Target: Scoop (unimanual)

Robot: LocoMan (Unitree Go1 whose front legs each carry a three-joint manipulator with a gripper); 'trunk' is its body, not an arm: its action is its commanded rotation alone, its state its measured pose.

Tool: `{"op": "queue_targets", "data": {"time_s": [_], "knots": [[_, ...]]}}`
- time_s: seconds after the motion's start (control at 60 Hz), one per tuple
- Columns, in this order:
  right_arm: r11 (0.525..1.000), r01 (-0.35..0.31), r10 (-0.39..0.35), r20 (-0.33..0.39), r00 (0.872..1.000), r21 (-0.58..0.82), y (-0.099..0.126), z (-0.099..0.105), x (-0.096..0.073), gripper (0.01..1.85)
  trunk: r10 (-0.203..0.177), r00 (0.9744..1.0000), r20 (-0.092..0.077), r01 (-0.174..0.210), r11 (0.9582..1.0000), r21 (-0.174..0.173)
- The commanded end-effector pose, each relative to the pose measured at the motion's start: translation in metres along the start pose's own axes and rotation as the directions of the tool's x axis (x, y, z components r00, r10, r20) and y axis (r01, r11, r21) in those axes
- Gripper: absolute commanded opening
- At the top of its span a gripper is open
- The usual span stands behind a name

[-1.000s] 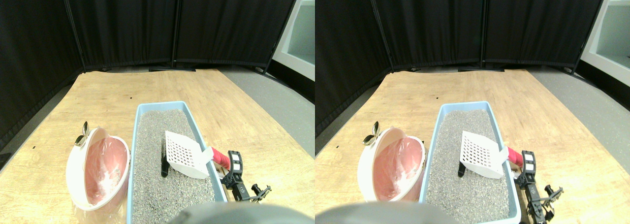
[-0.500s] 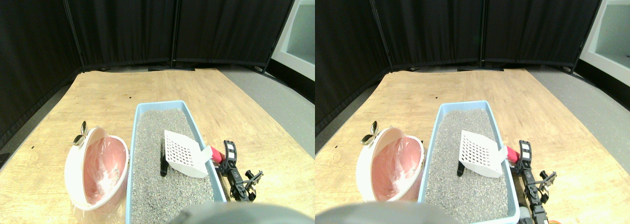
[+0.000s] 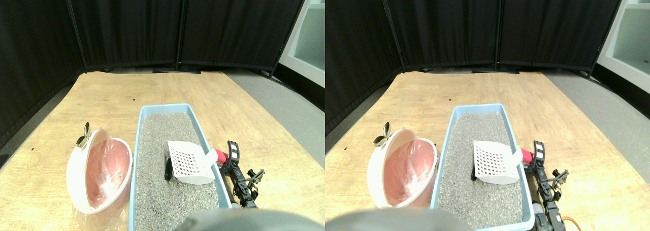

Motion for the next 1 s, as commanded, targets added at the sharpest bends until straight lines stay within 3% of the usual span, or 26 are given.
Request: {"op": "queue_targets", "data": {"time_s": [0.017, 0.083, 0.15, 0.633, 0.683, 0.917, 1.0], "knots": [[1.0, -0.015, 0.016, 0.054, 0.998, -0.019, 0.003, 0.006, 0.003, 0.79, 0.013, 0.9996, -0.023, -0.013, 0.9998, -0.016], [0.998, -0.033, 0.036, 0.057, 0.998, -0.051, 0.004, 0.008, 0.003, 0.24, 0.011, 0.9996, -0.025, -0.011, 0.9998, -0.017], [0.996, -0.059, 0.064, 0.082, 0.995, -0.06, 0.004, 0.008, 0.003, 0.06, 0.011, 0.9996, -0.025, -0.011, 0.9998, -0.017], [0.994, -0.033, 0.046, 0.127, 0.991, -0.105, 0.002, 0.023, -0.01, 0.06, 0.013, 0.9998, -0.013, -0.013, 0.9995, -0.029], [0.99, -0.065, 0.085, 0.165, 0.983, -0.122, 0.004, 0.03, -0.013, 0.06, 0.013, 0.9998, -0.013, -0.013, 0.9995, -0.029], [0.975, -0.099, 0.145, 0.23, 0.962, -0.197, 0.012, 0.066, -0.019, 0.06, 0.007, 1.0, -0.007, -0.007, 0.999, -0.043], [0.958, -0.124, 0.191, 0.252, 0.949, -0.258, 0.015, 0.08, -0.018, 0.06, 0.007, 1.0, -0.005, -0.008, 0.9986, -0.052]]}}
